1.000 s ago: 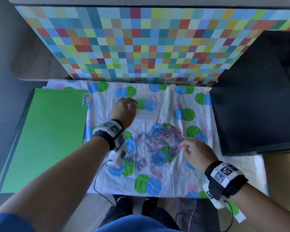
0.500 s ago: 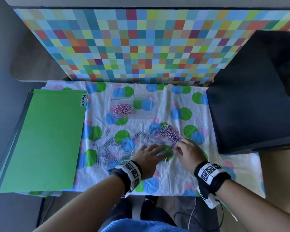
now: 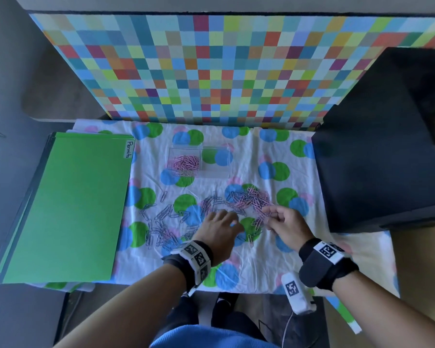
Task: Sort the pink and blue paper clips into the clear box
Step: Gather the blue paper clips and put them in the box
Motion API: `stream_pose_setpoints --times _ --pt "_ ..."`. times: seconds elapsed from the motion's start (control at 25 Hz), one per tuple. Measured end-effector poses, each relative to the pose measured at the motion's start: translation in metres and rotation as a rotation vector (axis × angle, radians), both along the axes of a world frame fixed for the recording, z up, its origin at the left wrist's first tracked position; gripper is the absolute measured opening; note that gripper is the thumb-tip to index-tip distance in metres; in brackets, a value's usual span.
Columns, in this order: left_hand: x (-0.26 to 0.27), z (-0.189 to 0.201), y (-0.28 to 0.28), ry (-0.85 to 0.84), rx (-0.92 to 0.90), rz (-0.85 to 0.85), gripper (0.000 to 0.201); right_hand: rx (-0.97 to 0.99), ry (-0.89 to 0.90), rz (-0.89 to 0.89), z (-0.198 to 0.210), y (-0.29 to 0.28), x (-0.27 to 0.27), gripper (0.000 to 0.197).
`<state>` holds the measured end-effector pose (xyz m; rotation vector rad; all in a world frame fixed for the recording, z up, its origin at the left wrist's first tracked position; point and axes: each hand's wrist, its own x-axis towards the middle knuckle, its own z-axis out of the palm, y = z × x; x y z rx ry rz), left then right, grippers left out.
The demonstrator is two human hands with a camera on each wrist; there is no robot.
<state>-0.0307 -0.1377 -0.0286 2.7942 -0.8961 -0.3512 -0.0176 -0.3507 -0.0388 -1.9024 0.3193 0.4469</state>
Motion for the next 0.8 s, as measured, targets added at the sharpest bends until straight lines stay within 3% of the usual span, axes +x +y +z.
stream_pose_setpoints --times 0.2,0.4,0.52,0.6,0.68,0.8 --pt "-0.012 -0.014 -0.031 -0.008 -0.012 -0.240 0.035 0.370 0.226 -0.273 0.011 0.003 0.001 0.021" --pt "-0.007 -0.019 -0.024 -0.047 0.011 -0.178 0.035 0.543 0.352 -0.305 0.022 0.004 0.002 0.026" --pt "-0.008 -0.022 -0.019 -0.094 0.018 -0.125 0.012 0.598 0.387 -0.258 0.024 0.003 0.002 0.022" --pt "-0.009 -0.025 -0.017 -0.110 0.017 -0.103 0.007 0.564 0.359 -0.234 0.022 -0.001 0.004 0.019" --pt "-0.008 -0.027 -0.015 -0.110 0.037 -0.069 0.016 0.461 0.308 -0.240 0.015 -0.006 0.006 0.020" --pt "-0.007 -0.024 -0.015 -0.088 0.087 -0.027 0.018 0.111 0.192 -0.249 0.004 -0.019 0.014 0.023"
